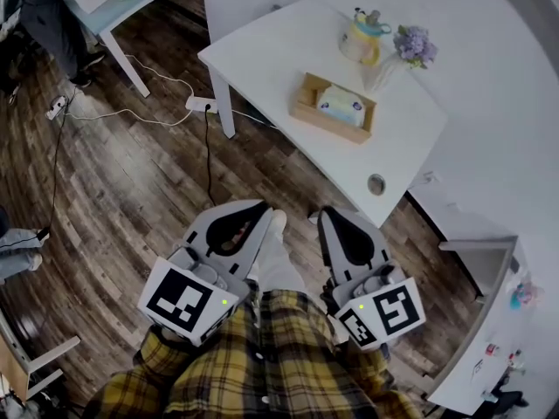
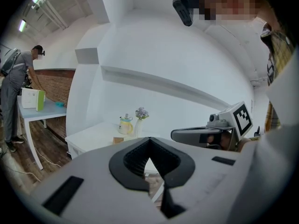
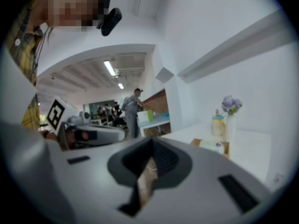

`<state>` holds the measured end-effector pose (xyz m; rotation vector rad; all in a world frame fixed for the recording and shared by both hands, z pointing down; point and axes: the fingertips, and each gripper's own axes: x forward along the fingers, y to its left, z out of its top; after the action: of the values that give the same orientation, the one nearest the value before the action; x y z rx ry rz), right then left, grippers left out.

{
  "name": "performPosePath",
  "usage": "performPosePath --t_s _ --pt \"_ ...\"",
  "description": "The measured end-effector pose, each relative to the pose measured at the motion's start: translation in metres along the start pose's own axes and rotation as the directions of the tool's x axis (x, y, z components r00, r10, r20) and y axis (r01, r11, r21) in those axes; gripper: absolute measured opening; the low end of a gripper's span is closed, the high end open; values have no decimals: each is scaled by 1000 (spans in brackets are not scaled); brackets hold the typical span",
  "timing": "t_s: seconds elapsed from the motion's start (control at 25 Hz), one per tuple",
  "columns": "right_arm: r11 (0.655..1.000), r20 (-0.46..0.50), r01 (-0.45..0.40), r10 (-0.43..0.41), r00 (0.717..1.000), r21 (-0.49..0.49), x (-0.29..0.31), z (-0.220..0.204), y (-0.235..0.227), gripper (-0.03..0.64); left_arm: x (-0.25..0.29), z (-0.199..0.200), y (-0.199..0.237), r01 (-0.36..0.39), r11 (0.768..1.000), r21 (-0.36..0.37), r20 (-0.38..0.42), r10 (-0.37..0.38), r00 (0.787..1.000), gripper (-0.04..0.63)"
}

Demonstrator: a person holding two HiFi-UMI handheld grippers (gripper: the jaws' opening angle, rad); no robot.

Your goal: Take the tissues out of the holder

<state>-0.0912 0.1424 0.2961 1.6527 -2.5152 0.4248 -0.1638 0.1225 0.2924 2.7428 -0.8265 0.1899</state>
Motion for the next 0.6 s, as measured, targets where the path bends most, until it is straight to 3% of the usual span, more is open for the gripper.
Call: performPosePath --t_s 0.16,0.6 --pt "1000 14 16 -16 1000 6 17 7 -27 11 28 6 10 10 1000 -16 -15 -11 1000 11" --pt "999 53 48 -49 997 19 65 46 -120 11 128 50 51 34 998 53 3 -35 999 11"
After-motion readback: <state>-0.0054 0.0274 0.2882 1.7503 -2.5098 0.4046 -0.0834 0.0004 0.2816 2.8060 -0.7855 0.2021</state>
